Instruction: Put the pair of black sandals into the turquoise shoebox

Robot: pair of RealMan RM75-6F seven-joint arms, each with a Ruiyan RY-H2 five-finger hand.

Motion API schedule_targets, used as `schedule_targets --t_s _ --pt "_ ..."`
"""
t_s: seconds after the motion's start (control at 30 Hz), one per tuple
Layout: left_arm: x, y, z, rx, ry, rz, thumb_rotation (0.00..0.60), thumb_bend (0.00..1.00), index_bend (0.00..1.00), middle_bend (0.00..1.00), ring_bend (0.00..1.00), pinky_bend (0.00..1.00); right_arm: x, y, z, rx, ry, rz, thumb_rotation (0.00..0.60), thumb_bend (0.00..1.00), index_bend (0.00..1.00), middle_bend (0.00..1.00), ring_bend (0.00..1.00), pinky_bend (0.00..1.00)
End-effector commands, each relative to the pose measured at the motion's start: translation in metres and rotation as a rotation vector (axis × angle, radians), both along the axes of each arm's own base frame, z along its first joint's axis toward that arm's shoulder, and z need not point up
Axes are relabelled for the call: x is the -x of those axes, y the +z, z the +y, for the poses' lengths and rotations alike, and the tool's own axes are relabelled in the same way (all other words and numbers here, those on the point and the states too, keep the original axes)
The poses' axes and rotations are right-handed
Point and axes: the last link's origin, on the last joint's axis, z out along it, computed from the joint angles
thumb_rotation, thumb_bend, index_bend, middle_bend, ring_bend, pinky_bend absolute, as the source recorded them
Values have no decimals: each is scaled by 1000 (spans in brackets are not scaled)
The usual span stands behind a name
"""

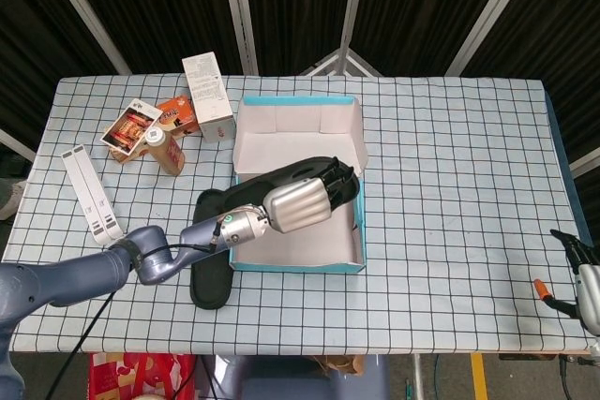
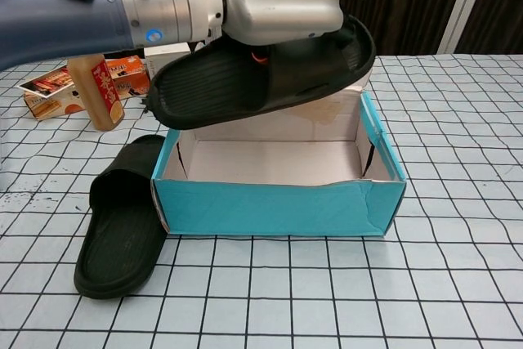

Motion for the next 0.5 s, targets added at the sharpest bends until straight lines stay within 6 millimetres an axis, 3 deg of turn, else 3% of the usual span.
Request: schedule_targets --t_s 0.03,0.27,0.5 --pt "-9 -11 -4 38 -32 -18 600 465 451 446 123 232 1 1 0 4 -5 -2 600 318 161 200 240 193" --pt "-12 -25 -1 50 -70 18 600 465 452 447 123 232 4 2 -1 6 -14 -2 600 317 161 200 240 193" --pt "-2 -34 6 19 -100 113 600 465 453 447 123 232 5 3 0 7 -24 -1 600 318 161 200 240 193"
